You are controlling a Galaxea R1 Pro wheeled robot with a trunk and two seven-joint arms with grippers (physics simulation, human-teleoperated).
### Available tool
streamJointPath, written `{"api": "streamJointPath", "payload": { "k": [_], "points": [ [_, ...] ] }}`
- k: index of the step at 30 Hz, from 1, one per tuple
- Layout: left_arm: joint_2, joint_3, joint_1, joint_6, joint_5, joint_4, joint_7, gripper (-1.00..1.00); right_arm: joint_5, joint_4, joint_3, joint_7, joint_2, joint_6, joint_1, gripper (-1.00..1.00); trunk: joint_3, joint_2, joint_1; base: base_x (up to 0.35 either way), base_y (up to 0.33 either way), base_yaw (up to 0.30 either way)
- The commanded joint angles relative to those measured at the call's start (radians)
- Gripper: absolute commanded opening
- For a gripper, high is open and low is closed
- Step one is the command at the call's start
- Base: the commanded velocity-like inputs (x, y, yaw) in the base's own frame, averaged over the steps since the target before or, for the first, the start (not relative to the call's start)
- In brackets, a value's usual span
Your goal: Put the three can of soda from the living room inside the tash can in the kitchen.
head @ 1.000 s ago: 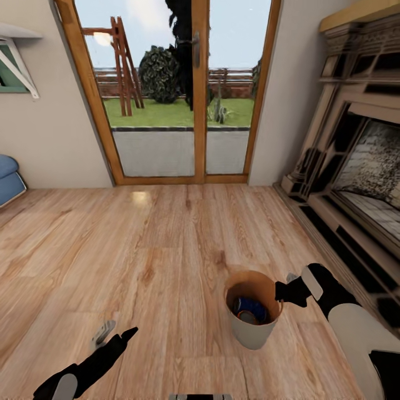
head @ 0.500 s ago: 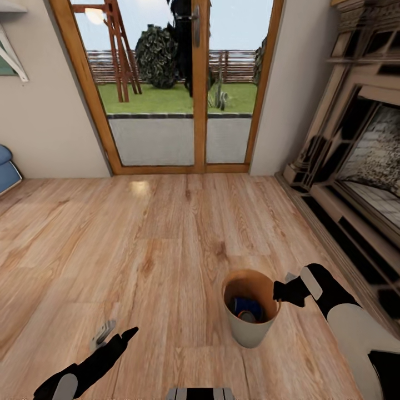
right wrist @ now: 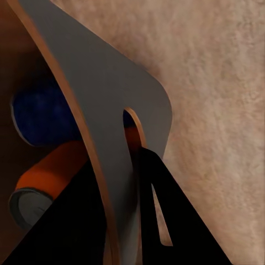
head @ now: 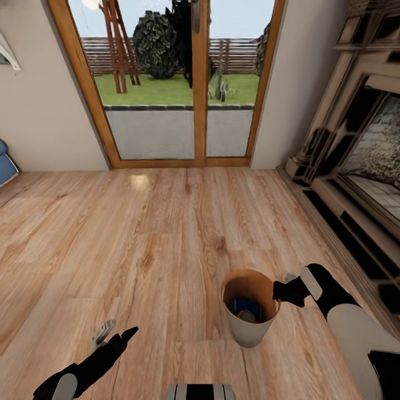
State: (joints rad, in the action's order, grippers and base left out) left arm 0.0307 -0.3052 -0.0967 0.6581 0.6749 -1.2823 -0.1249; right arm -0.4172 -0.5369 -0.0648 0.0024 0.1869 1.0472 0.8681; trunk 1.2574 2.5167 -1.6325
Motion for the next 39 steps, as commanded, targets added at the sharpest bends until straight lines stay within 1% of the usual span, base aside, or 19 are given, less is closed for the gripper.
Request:
{"api": "streamJointPath", "payload": {
  "k": [1,5,13,14,17,26,32,39],
  "points": [
    [0.000,0.000,0.000,0.000,0.000,0.000,0.000,1.00,-0.023,0.000,-0.001,0.004,0.000,0.000,0.000,-1.00,0.004,0.000,0.000,0.000,0.000,0.000],
    [0.000,0.000,0.000,0.000,0.000,0.000,-0.001,1.00,-0.023,0.000,-0.001,0.004,-0.001,0.000,0.000,-1.00,0.019,0.001,-0.002,0.000,0.000,0.000],
    [0.000,0.000,0.000,0.000,0.001,-0.001,-0.002,1.00,-0.023,-0.001,-0.001,0.003,-0.001,0.000,0.000,-1.00,0.019,0.001,-0.002,0.000,0.000,0.000],
    [0.000,0.000,0.000,0.000,0.001,-0.001,-0.001,1.00,-0.023,-0.003,0.000,0.003,-0.001,0.000,0.000,1.00,0.019,0.001,-0.002,0.000,0.000,0.000],
    [0.000,-0.001,0.000,0.000,0.001,0.000,-0.001,1.00,-0.024,-0.014,0.008,0.007,-0.001,0.000,-0.005,1.00,0.019,0.001,-0.002,0.000,0.000,0.000],
    [0.001,-0.002,0.004,-0.006,0.000,0.002,0.001,1.00,-0.024,-0.022,0.011,0.008,-0.001,0.000,-0.008,1.00,0.019,0.001,-0.002,0.000,0.000,0.000],
    [0.001,-0.002,0.020,-0.020,-0.003,0.001,0.004,1.00,-0.024,-0.115,0.006,0.008,0.002,0.000,-0.014,1.00,-0.004,0.000,0.001,0.000,0.000,0.000],
    [0.001,-0.002,0.023,-0.021,-0.003,0.001,0.004,1.00,-0.025,-0.139,0.006,0.008,0.003,0.000,-0.017,1.00,-0.031,-0.002,0.004,0.000,0.000,0.000]
  ]
}}
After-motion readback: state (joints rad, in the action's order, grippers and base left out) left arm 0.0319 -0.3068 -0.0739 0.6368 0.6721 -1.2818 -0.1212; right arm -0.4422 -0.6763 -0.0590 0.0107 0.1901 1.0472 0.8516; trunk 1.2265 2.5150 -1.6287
